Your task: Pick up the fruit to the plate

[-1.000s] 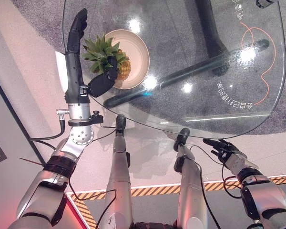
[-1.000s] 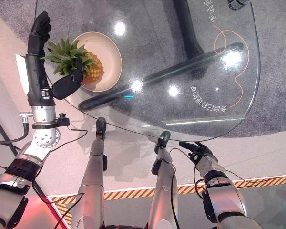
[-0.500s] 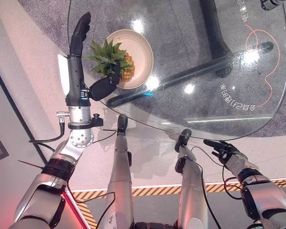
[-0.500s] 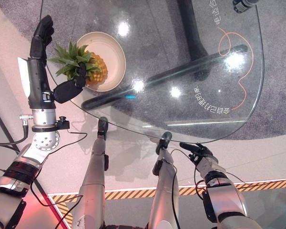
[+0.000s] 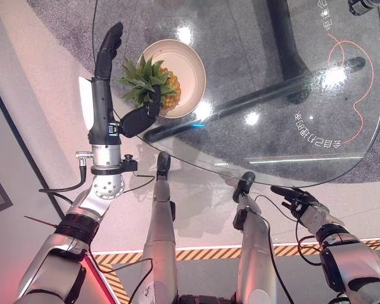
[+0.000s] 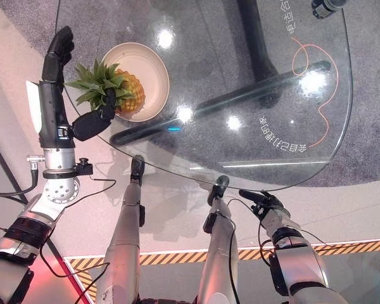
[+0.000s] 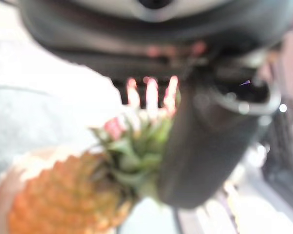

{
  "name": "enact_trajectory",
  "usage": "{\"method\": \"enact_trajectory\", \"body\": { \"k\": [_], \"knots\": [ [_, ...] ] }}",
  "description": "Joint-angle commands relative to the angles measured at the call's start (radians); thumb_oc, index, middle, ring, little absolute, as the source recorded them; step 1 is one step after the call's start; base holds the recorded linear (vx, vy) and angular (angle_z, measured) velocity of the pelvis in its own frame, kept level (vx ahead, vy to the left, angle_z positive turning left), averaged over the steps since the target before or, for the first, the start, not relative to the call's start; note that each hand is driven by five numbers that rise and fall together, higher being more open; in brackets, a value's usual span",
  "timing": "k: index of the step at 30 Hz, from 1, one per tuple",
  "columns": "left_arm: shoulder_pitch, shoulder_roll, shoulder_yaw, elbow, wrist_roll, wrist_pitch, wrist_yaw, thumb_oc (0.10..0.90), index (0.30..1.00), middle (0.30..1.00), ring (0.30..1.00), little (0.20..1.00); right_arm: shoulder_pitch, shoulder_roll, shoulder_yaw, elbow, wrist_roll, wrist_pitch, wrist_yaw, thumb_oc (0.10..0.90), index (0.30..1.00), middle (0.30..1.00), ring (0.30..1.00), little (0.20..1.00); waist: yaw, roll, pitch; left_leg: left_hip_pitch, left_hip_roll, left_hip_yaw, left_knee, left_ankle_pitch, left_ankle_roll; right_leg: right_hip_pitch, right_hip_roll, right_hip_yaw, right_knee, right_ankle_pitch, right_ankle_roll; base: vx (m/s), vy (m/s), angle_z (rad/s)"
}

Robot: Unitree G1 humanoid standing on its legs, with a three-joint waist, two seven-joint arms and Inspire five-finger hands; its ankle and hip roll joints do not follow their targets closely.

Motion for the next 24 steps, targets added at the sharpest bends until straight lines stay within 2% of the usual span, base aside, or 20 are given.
{"method": "enact_trajectory", "body": {
  "k": [1, 24],
  "knots": [
    [-0.023, 0.023, -0.010, -0.121, 0.034, -0.074, 0.014, 0.800, 0.900, 0.900, 0.900, 0.900, 0.053, -0.088, -0.043, 0.015, -0.002, -0.014, -0.013, 0.800, 0.900, 0.900, 0.900, 0.900, 0.011, 0.017, -0.023, 0.008, -0.017, 0.038, 0.104, -0.133, 0.077, 0.019, 0.000, -0.053, -0.068, 0.063, -0.016, 0.00, 0.002, 0.08],
    [-0.050, 0.038, -0.008, -0.247, -0.021, -0.104, -0.052, 0.800, 0.900, 0.900, 0.900, 0.900, 0.053, -0.073, -0.047, 0.020, 0.007, -0.021, -0.007, 0.800, 0.900, 0.900, 0.900, 0.900, 0.012, 0.006, -0.023, 0.005, -0.019, 0.029, 0.094, -0.122, 0.082, 0.024, 0.003, -0.056, -0.084, 0.081, -0.012, 0.00, 0.000, 0.00]
  ]
}}
